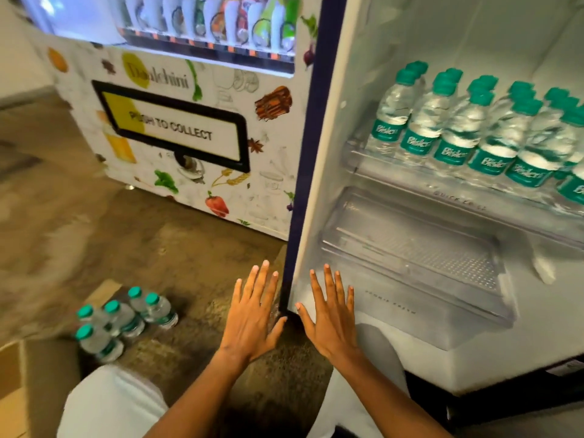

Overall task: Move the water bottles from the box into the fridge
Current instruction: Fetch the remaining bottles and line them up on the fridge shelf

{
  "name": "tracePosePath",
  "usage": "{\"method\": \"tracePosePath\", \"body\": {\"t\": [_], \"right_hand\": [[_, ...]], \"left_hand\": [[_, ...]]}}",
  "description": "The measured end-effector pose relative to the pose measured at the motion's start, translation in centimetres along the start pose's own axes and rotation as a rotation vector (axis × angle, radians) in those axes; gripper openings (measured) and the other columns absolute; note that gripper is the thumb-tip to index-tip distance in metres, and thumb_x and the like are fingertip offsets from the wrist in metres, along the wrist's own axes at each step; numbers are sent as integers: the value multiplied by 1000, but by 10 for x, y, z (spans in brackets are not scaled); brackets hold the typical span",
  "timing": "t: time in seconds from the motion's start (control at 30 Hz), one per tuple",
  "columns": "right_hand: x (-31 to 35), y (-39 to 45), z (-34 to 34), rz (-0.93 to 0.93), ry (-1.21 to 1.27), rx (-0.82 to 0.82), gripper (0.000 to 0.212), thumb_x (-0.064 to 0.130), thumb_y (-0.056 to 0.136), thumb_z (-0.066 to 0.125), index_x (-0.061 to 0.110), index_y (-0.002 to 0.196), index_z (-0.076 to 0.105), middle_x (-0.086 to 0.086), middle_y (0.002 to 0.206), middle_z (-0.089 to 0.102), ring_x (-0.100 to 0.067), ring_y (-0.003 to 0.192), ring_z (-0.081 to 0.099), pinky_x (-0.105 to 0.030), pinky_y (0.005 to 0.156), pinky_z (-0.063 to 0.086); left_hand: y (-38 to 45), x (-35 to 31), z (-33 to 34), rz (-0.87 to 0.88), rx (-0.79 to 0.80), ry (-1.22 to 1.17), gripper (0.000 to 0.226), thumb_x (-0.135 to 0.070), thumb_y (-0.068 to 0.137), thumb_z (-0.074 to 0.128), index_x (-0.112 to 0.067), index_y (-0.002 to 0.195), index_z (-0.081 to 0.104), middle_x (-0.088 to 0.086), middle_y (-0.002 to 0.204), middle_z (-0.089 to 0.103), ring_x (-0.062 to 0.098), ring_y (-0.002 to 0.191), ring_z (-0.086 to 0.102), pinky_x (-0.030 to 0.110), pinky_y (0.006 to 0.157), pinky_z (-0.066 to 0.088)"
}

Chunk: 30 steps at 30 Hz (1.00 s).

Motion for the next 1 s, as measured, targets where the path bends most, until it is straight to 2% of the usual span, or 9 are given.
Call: {"method": "tracePosePath", "body": {"t": [0.3,0.5,0.77,0.87,1.0], "right_hand": [[90,-5,50,-211,38,158,73,66,96,23,32,158,3,-3,166,-7,-27,152,-5,-53,121,6],[147,0,77,-322,28,264,74,65,94,28,30,158,11,-7,166,0,-32,152,5,-58,120,12],[213,15,108,-453,58,366,73,63,97,28,32,157,-1,-4,165,-9,-30,152,-4,-56,121,3],[233,19,120,-510,48,417,73,61,98,29,33,157,-4,-2,165,-11,-29,152,-5,-56,121,2],[246,21,132,-568,29,470,72,57,100,30,33,156,-7,-1,165,-14,-29,152,-6,-55,121,0]], "left_hand": [[-68,76,3,-312,75,70,89,-61,89,42,-16,157,7,8,164,-8,27,151,-4,54,119,14],[-101,118,4,-467,104,95,88,-63,89,37,-16,157,8,9,164,-6,29,151,-2,55,118,14],[-129,180,15,-658,245,111,90,-65,87,29,-19,156,-4,10,162,-14,31,150,-6,56,120,8],[-136,205,15,-723,299,125,87,-65,92,32,-19,156,-5,10,162,-15,31,150,-8,54,119,3],[-145,249,16,-819,378,127,85,-60,93,40,-20,157,0,10,163,-10,31,151,-3,53,119,9]]}}
Point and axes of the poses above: each hand's wrist, its own y-axis towards the middle knuckle, its own z-axis out of the palm, x = y × z, the point moved 3 cm from there along y, towards the middle knuckle
